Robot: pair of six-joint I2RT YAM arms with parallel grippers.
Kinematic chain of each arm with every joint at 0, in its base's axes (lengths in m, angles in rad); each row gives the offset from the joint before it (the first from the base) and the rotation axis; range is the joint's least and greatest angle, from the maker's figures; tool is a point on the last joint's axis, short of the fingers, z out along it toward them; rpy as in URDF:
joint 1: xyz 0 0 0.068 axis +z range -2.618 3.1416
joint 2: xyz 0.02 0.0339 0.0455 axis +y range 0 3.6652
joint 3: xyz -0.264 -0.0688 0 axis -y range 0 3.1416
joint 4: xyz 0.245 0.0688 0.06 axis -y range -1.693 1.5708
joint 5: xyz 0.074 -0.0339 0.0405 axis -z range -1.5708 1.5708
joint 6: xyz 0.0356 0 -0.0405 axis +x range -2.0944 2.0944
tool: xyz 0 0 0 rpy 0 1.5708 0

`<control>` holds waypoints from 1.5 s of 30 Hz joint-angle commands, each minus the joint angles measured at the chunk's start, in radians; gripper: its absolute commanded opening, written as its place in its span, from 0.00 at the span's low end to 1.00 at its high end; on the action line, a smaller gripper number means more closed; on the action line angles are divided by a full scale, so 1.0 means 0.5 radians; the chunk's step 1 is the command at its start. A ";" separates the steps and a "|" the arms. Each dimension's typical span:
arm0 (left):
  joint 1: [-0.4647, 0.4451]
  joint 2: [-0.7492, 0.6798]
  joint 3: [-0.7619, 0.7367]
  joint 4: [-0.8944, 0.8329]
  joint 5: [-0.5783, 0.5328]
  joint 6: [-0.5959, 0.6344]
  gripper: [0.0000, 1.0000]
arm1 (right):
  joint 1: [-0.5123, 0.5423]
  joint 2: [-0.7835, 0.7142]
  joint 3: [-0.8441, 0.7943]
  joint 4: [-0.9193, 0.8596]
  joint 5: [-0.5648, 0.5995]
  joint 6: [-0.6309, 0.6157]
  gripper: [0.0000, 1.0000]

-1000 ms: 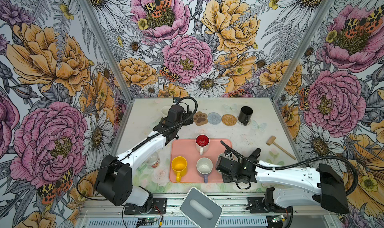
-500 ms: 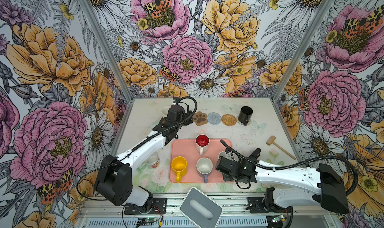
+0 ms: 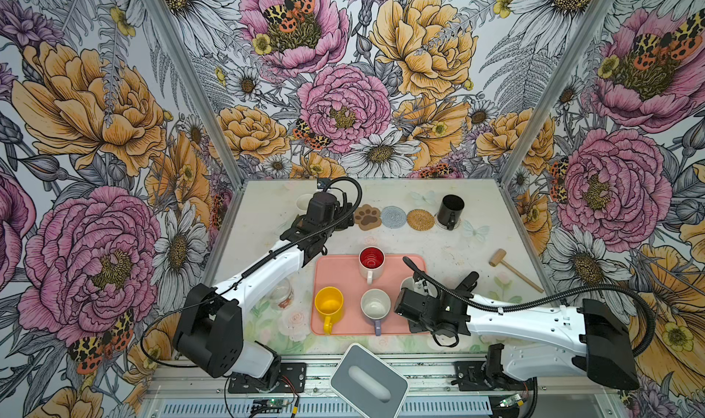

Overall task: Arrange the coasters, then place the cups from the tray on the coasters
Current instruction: 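Lower the right gripper into the speckled mug and close on its rim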

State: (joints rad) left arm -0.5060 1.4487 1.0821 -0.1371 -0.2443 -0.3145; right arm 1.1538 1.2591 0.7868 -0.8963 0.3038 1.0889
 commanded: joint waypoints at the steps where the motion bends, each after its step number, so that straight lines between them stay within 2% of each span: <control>1: 0.018 0.005 0.002 0.017 0.040 -0.022 0.86 | 0.009 -0.018 -0.026 0.038 0.090 0.048 0.09; 5: 0.018 0.005 0.000 0.022 0.045 -0.024 0.86 | 0.011 -0.007 -0.045 0.045 0.086 0.062 0.19; 18: 0.019 0.014 0.007 0.023 0.047 -0.021 0.86 | 0.011 0.015 -0.061 0.071 0.076 0.070 0.32; 23: 0.021 0.021 0.013 0.017 0.050 -0.021 0.86 | 0.010 0.037 -0.060 0.086 0.083 0.068 0.44; 45: 0.025 0.008 0.005 0.009 0.042 -0.021 0.86 | -0.055 0.059 -0.161 0.249 0.099 0.094 0.42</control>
State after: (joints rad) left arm -0.5053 1.4494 1.0821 -0.1371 -0.2379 -0.3145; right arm 1.1370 1.2919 0.7193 -0.7925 0.3218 1.1263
